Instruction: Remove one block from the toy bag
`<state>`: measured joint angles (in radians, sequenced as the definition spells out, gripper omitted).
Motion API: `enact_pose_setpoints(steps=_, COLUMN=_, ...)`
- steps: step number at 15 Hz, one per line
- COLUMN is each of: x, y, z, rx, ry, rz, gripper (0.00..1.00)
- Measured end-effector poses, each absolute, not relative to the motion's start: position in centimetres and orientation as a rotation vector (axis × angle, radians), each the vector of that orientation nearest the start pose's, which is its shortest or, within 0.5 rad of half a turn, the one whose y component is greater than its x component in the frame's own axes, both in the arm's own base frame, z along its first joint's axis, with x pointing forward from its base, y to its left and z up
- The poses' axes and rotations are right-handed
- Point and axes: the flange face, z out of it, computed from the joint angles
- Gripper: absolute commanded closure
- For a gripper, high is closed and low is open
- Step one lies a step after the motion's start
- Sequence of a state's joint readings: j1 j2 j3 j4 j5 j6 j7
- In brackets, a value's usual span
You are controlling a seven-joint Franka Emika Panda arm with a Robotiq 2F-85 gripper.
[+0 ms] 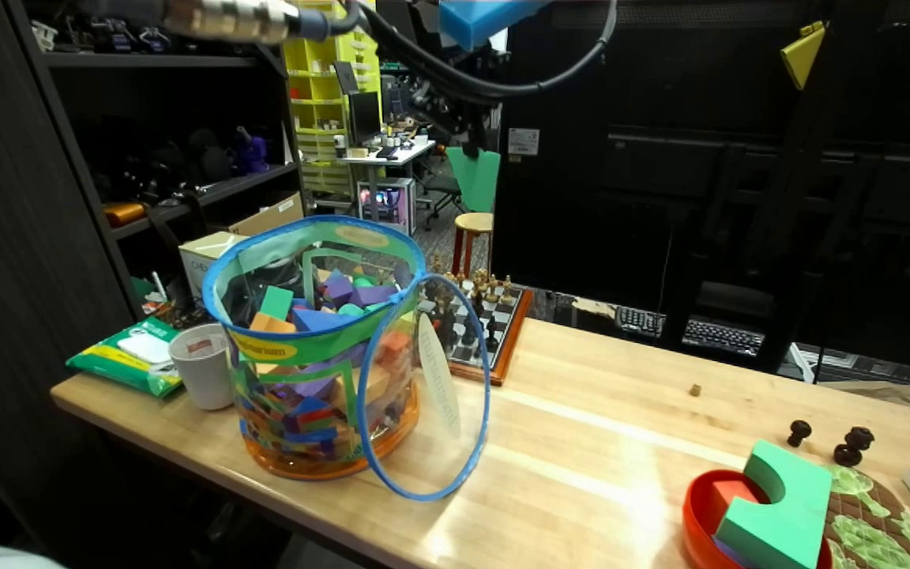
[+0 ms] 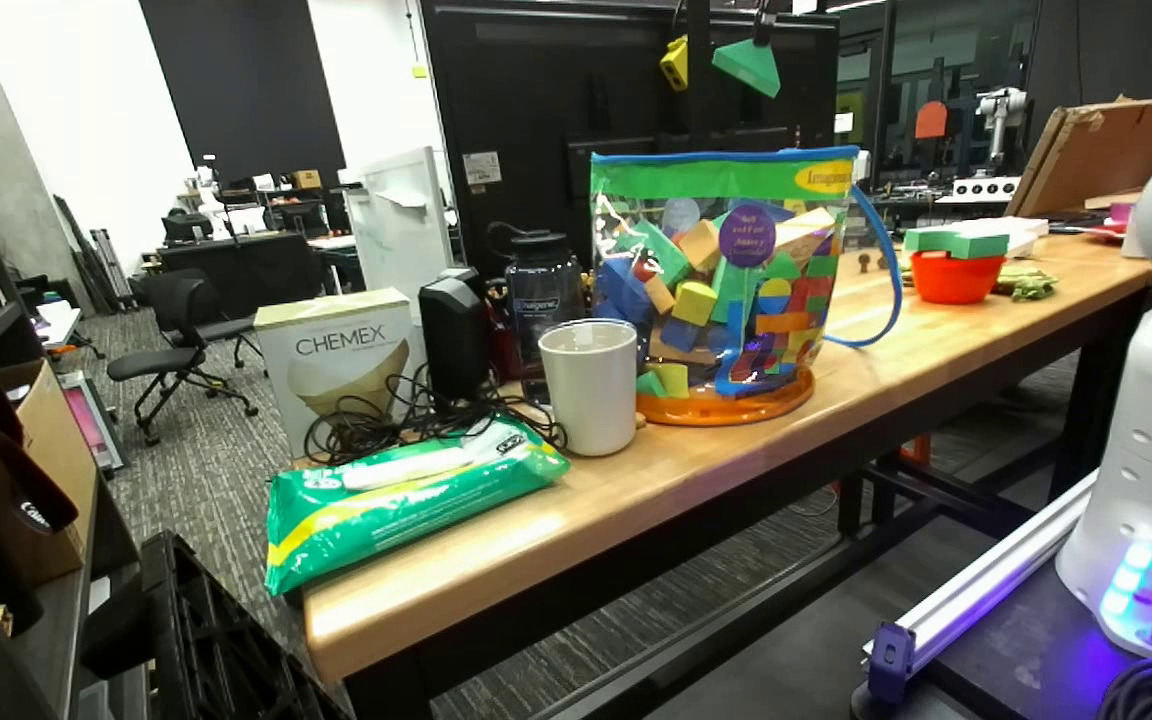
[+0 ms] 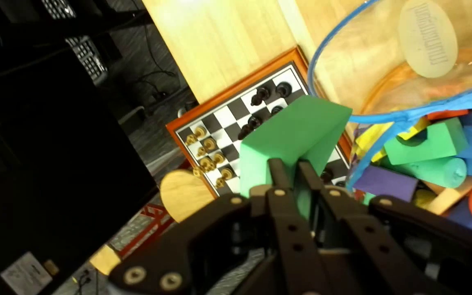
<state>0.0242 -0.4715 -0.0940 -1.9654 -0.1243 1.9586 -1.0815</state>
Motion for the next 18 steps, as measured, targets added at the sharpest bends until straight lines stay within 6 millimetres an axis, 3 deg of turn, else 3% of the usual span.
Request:
enact_pose_setpoints(steps=3, x=43.9, y=-8.3, z=69.3, rx=-3.115, ry=-1.409, rz=-0.598, gripper=0.97)
enact_pose_setpoints(steps=9, x=44.6, y=-14.3, z=63.4, rx=-3.316, ry=-0.810, rz=-0.491, gripper=0.97)
enact_pose_setpoints(steps=13, x=44.6, y=-16.7, z=58.6, rx=-3.342, ry=-0.489, rz=-0.366, gripper=0.97)
enact_pose_setpoints(steps=18, x=46.0, y=-18.8, z=52.2, rx=-3.350, ry=-0.245, rz=-0.231, gripper=0.97)
